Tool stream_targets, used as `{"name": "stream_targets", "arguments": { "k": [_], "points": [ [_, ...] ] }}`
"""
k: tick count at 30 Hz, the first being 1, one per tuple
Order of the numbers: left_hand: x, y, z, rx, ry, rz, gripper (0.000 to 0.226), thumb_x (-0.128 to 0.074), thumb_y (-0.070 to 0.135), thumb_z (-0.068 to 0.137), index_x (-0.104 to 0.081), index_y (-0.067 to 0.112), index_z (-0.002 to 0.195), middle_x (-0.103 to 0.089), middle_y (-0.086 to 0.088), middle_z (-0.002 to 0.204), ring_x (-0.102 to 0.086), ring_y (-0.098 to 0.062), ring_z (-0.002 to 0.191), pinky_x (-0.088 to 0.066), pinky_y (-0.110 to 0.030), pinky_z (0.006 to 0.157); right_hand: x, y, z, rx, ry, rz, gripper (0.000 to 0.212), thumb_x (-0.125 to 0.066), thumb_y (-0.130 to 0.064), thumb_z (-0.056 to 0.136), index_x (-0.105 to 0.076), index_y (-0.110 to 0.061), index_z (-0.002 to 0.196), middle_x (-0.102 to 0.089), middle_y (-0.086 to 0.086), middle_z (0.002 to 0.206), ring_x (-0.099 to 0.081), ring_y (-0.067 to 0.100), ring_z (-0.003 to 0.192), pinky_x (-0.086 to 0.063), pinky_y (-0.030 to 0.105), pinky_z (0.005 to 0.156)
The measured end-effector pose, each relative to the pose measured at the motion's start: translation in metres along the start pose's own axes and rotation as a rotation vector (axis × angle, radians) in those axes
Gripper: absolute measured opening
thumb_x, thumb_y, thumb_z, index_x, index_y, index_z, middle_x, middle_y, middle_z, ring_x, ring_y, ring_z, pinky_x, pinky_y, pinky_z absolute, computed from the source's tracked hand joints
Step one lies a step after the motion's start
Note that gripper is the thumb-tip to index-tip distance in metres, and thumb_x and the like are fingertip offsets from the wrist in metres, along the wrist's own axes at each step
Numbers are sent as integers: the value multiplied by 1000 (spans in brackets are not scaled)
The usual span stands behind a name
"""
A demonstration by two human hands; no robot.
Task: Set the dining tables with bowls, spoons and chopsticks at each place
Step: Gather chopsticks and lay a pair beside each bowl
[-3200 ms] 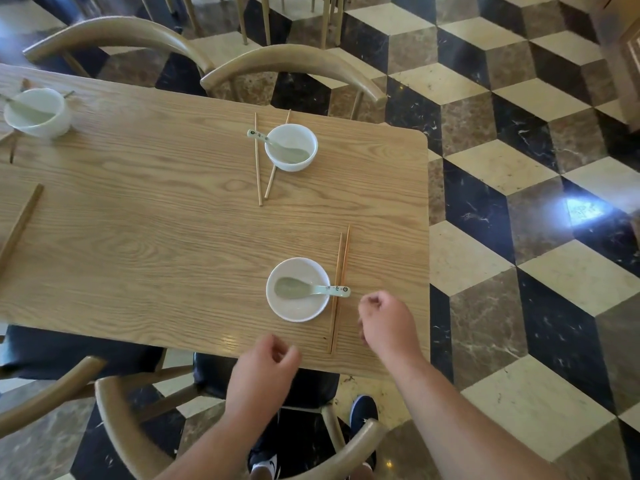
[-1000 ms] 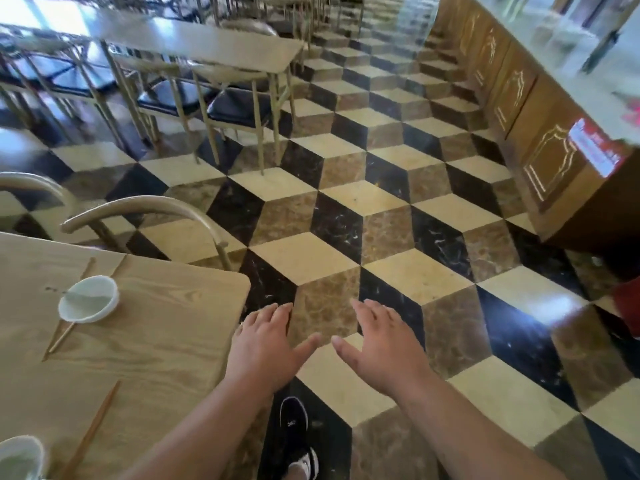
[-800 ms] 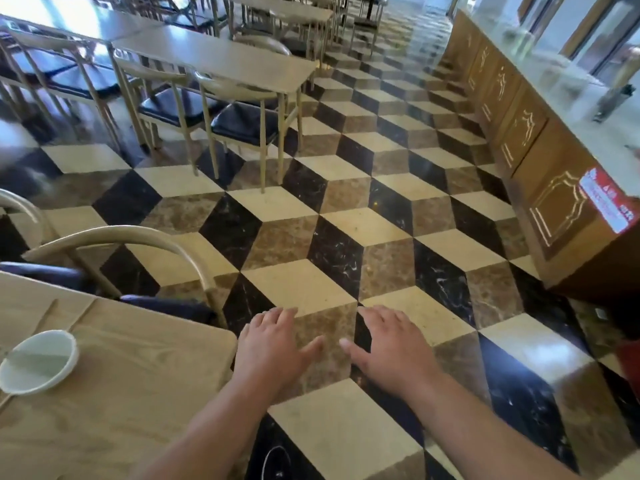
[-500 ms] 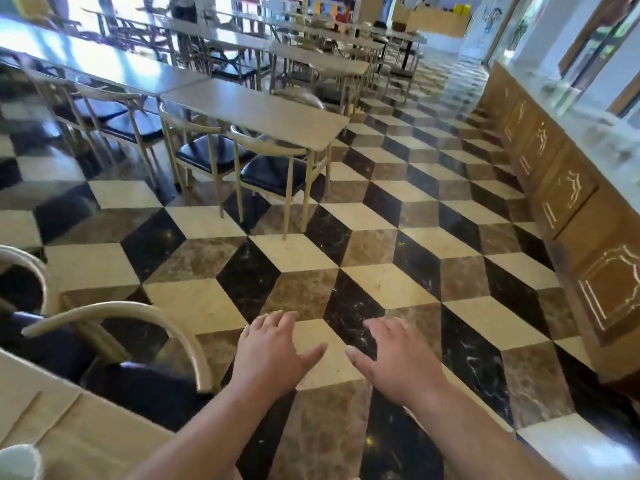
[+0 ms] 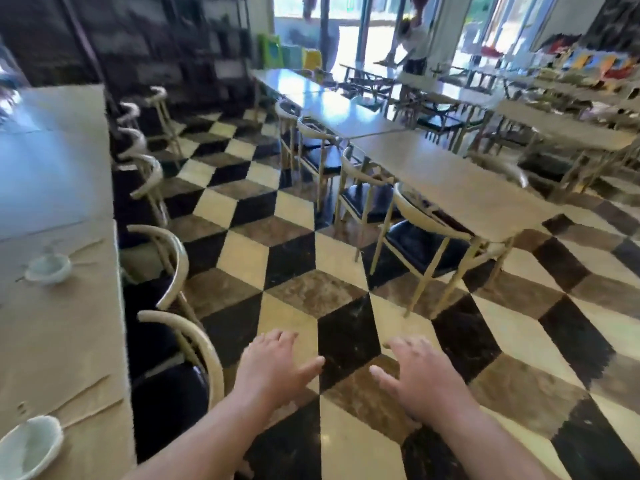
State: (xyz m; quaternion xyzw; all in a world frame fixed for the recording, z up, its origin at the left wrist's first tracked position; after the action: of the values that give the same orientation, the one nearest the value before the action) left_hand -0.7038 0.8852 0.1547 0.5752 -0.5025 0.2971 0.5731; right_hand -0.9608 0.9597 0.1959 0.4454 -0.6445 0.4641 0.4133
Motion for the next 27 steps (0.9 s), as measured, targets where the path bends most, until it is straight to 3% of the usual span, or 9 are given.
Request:
{"name": "stream_targets", "arguments": {
  "k": [5, 9, 14, 16, 19, 22, 27],
  "points": [
    [33, -14, 64, 188, 119, -3, 106, -28, 97, 76, -42, 33, 159, -50, 5, 161, -44, -21, 150, -43, -44, 117, 42, -21, 123, 182, 30, -19, 71, -48, -78, 92, -49, -39, 152, -57, -13, 152, -50, 14, 144, -50, 36, 110],
    [38, -30, 132, 282, 186, -37, 104, -27, 96, 80, -43, 31, 159, -51, 5, 160, -44, -21, 149, -44, -43, 116, 53, -50, 214, 284, -9, -68, 83, -38, -86, 84, -50, -39, 151, -59, -12, 151, -49, 15, 145, -45, 39, 115],
    [36, -63, 240, 366, 213, -94, 103, -27, 97, 80, -46, 31, 157, -54, 6, 157, -45, -20, 148, -43, -44, 117, 69, -84, 334, 324, -28, -174, 89, -32, -91, 80, -48, -41, 151, -61, -10, 148, -50, 19, 144, -46, 43, 115],
    [49, -75, 271, 395, 222, -102, 104, -25, 98, 80, -46, 31, 157, -55, 6, 156, -47, -20, 147, -44, -45, 116, 87, -103, 375, 334, -71, -170, 85, -39, -91, 81, -46, -43, 151, -59, -12, 148, -49, 18, 143, -47, 43, 114],
    [79, -96, 306, 464, 255, -128, 103, -26, 98, 79, -46, 33, 156, -54, 6, 156, -47, -20, 146, -44, -44, 115, 121, -142, 433, 391, -110, -157, 79, -51, -86, 85, -44, -45, 153, -56, -12, 152, -45, 17, 147, -45, 42, 116],
    [113, -121, 322, 538, 286, -145, 101, -27, 94, 80, -43, 32, 159, -49, 4, 162, -42, -22, 151, -40, -46, 119, 144, -190, 478, 502, -102, -129, 76, -53, -82, 90, -45, -42, 154, -54, -11, 156, -43, 17, 149, -43, 41, 117],
    [152, -183, 314, 738, 392, -108, 93, -32, 88, 85, -43, 31, 158, -50, 3, 159, -46, -22, 145, -43, -43, 115, 129, -297, 533, 748, -188, -134, 77, -56, -80, 89, -48, -40, 154, -53, -12, 156, -43, 15, 149, -46, 39, 116]
  ]
}}
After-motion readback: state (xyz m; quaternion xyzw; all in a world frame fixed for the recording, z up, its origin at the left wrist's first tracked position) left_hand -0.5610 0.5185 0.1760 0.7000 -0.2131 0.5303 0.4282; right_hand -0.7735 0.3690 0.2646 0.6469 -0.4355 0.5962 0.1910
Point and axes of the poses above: each hand's wrist, its own z-axis towards the middle knuckle, its own x-axis out of the back of the hand, y = z × x, the point moved 1 cm from there along z, towards the middle knuckle
